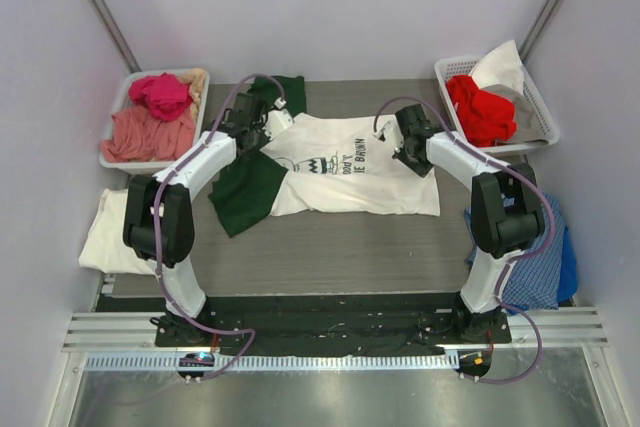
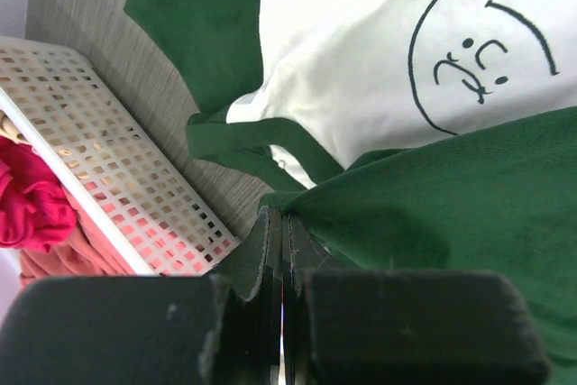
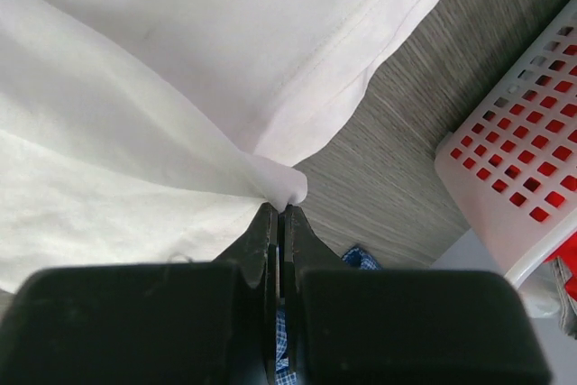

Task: Fold and stack the t-shirts
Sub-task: Fold the flattened tshirt in 1/3 of the way

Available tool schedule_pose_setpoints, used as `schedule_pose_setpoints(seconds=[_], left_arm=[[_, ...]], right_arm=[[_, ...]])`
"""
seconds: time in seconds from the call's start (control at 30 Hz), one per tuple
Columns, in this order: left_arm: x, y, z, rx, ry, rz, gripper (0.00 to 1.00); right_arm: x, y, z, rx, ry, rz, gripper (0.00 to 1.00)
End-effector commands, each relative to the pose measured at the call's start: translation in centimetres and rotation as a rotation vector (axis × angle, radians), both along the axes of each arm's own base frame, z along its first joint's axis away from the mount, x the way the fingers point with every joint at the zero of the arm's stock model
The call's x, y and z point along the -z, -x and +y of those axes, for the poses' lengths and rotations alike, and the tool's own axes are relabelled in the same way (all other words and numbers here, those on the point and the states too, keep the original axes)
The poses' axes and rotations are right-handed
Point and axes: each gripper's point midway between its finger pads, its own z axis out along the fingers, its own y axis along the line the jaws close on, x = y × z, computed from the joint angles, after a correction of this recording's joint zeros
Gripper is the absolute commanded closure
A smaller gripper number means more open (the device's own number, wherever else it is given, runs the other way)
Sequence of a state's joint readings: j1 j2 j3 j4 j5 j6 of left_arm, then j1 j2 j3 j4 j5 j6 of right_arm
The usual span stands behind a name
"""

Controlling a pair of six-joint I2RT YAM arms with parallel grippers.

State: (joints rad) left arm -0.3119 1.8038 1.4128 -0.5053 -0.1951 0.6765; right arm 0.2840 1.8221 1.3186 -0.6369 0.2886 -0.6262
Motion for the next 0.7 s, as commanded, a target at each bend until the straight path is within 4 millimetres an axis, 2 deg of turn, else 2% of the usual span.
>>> schedule_pose_setpoints(seconds=[0.0, 0.33, 0.63, 0.67], left_arm=[[-1.6, -1.0, 0.7, -0.004, -0.031, -0.072, 1.0], [-0.5, -0.8, 1.1, -0.005, -0.064, -0.047, 1.0], [0.4, -2.2, 0.9, -0.013, -0.077, -0.05, 1.0], [0.0, -2.8, 0.7, -0.013, -0.074, -0.063, 1.0]], right_arm=[[-1.4, -2.6, 0.4, 0.001, -0.007, -0.075, 0.99], [0.1, -2.3, -0.4, 0.007, 0.039, -0.063, 0.99], [0.5, -2.4, -0.4, 0.014, 0.038, -0.066, 0.99], [0.5, -2.4, -0.4, 0.014, 0.038, -0.067, 0.99]])
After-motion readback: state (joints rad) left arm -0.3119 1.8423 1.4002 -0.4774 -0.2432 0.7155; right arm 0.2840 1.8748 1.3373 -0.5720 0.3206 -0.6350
